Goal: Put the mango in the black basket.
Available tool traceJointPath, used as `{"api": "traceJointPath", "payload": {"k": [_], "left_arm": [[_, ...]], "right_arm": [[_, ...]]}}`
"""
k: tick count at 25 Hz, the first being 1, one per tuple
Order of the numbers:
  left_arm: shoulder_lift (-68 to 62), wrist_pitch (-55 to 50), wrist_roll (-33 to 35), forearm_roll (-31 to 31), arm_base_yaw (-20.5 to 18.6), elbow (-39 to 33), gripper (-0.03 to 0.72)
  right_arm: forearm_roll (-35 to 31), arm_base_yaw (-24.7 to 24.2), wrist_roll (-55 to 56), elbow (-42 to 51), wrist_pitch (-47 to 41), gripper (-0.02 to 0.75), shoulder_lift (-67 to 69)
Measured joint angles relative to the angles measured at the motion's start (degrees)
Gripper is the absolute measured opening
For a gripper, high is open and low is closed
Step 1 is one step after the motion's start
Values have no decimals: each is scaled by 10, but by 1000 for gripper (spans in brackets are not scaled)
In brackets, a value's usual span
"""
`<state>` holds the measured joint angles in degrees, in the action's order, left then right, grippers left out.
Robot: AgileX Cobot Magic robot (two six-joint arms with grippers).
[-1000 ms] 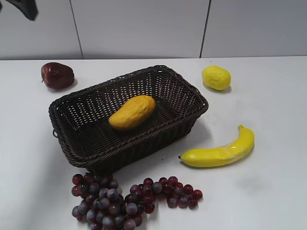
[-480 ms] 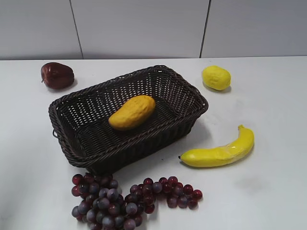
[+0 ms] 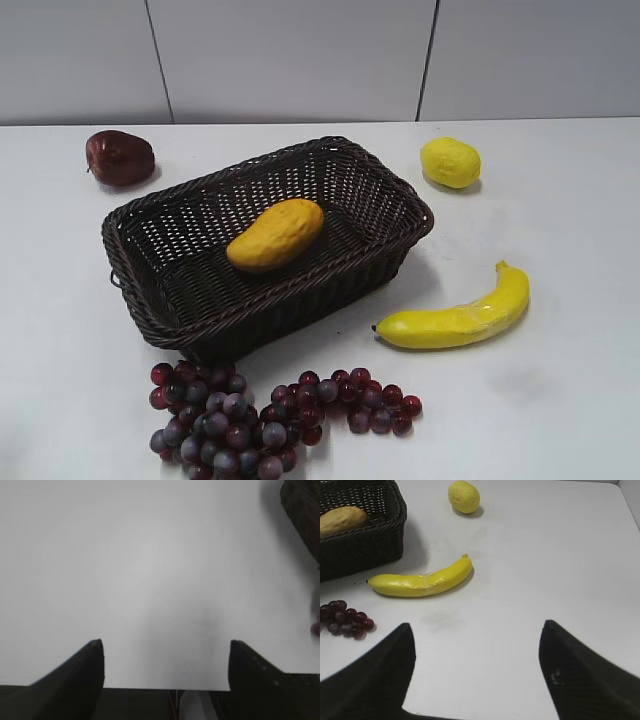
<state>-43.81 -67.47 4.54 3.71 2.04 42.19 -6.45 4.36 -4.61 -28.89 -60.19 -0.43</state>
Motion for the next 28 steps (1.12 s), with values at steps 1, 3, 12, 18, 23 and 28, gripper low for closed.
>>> {"api": "traceJointPath", "payload": {"k": [1,3,12,18,23,28], "left_arm": [[35,0,0,0,0,-17,585],[95,-1,0,-1,0,-41,585],[343,-10,0,-19,0,-79,585],[437,-6,0,-43,0,-79,585],[441,15,0,-56,0,-93,585],[441,58,0,-70,0,-120,584]], "right_arm": [[0,0,0,0,0,587,0],[0,0,0,0,0,587,0],[0,0,0,0,0,587,0],[0,0,1,0,0,587,0],[0,0,1,0,0,587,0],[0,0,0,0,0,588,0]]}}
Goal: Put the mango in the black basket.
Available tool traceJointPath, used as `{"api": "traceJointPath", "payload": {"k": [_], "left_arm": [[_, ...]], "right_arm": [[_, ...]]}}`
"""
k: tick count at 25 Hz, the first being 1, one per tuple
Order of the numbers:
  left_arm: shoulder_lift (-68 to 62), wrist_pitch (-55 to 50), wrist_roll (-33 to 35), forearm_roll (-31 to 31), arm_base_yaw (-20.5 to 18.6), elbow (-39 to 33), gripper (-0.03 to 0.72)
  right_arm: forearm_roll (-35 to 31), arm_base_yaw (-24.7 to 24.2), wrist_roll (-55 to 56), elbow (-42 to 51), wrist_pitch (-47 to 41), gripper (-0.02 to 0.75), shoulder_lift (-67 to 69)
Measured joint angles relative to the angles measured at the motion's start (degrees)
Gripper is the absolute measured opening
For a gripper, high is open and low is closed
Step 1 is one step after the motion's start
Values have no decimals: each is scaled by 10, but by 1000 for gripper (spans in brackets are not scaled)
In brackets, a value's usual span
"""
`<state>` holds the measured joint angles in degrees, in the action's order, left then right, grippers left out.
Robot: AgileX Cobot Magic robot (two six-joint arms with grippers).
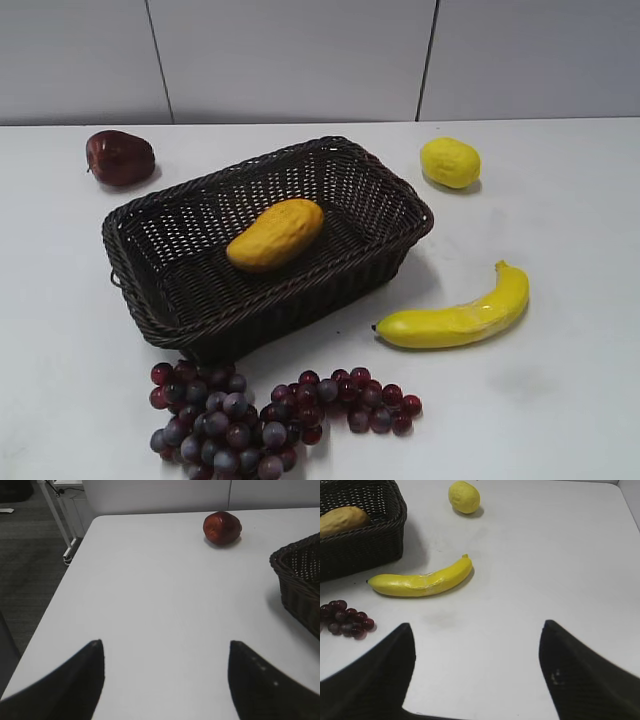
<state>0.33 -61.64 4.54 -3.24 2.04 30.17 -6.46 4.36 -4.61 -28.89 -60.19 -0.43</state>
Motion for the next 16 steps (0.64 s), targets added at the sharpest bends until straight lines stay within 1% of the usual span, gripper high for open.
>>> {"api": "traceJointPath", "payload": {"k": [16], "left_arm": [[0,9,0,0,0,-7,583]], "right_arm": [[0,0,0,0,0,587,0]]}}
